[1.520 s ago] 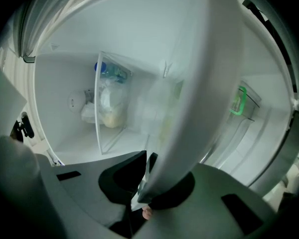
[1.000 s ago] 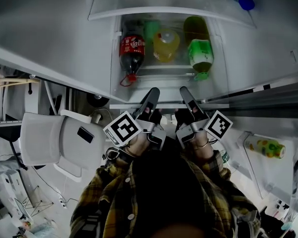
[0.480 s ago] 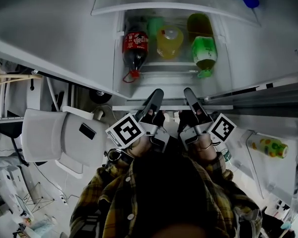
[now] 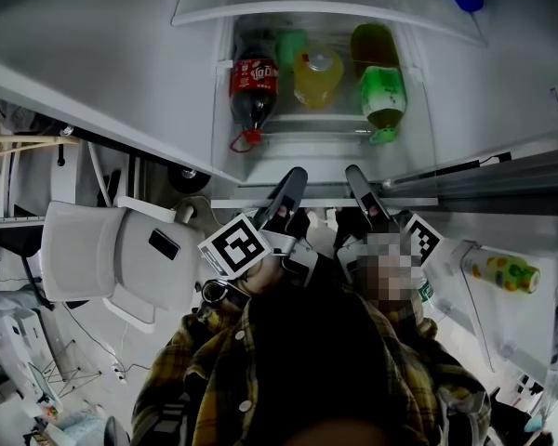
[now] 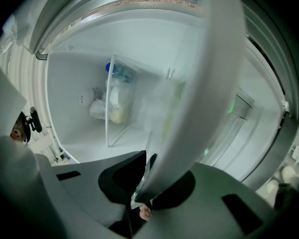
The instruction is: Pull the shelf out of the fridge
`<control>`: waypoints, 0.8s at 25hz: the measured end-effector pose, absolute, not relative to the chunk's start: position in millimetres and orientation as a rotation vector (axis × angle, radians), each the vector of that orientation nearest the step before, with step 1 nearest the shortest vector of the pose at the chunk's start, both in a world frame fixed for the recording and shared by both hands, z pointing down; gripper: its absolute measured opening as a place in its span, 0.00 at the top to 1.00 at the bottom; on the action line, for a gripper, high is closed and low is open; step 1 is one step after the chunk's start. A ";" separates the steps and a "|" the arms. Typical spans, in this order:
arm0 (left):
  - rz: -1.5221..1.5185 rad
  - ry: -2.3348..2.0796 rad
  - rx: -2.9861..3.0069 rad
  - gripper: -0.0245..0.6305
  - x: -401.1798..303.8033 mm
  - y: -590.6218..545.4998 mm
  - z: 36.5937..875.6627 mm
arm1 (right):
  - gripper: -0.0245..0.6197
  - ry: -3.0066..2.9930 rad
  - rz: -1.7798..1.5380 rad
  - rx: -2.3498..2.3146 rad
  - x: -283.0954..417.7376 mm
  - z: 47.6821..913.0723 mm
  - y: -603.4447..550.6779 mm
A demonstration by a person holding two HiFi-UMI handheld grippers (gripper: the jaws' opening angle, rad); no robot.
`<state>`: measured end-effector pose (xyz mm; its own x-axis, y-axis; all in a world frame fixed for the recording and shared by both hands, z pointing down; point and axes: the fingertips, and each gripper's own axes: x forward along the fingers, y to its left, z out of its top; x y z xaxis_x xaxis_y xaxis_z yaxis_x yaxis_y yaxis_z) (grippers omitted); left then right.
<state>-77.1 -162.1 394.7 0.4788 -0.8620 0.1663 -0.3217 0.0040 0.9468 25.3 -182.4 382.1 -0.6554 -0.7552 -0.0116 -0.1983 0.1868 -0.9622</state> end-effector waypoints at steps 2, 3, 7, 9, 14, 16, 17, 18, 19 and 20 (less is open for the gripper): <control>-0.566 -1.074 1.550 0.90 -78.8 -159.3 398.0 | 0.90 1.977 -1.484 -0.888 25.0 381.5 -181.4; -0.566 -1.074 1.547 0.90 -78.9 -158.7 398.3 | 0.90 1.977 -1.484 -0.887 25.0 381.5 -181.0; -0.596 -1.053 1.543 0.90 -76.3 -158.9 395.8 | 0.90 1.972 -1.489 -0.885 25.3 381.9 -180.1; -0.590 -1.060 1.541 0.90 -76.6 -158.2 396.8 | 0.90 1.970 -1.492 -0.883 25.8 382.4 -179.9; -0.599 -1.060 1.565 0.90 -76.3 -159.3 393.8 | 0.90 1.959 -1.501 -0.878 26.2 382.8 -179.7; -0.634 -1.037 1.583 0.90 -73.9 -162.0 388.3 | 0.90 1.958 -1.503 -0.875 26.0 382.7 -179.7; -0.624 -1.046 1.579 0.90 -74.7 -161.2 389.9 | 0.90 1.958 -1.504 -0.873 25.9 382.7 -179.7; -0.604 -1.062 1.571 0.90 -76.3 -159.8 392.9 | 0.90 1.958 -1.506 -0.871 25.9 382.8 -179.7; -0.582 -1.080 1.562 0.90 -78.1 -158.2 396.4 | 0.90 1.957 -1.507 -0.869 25.8 382.9 -179.7; -0.575 -1.086 1.556 0.90 -78.7 -157.5 397.8 | 0.90 1.955 -1.510 -0.868 25.7 383.1 -179.6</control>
<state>-78.7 -157.5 397.8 0.4620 -0.8677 0.1832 -0.3359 0.0200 0.9417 25.7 -179.6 383.1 -0.6610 -0.7502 -0.0164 -0.1741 0.1745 -0.9691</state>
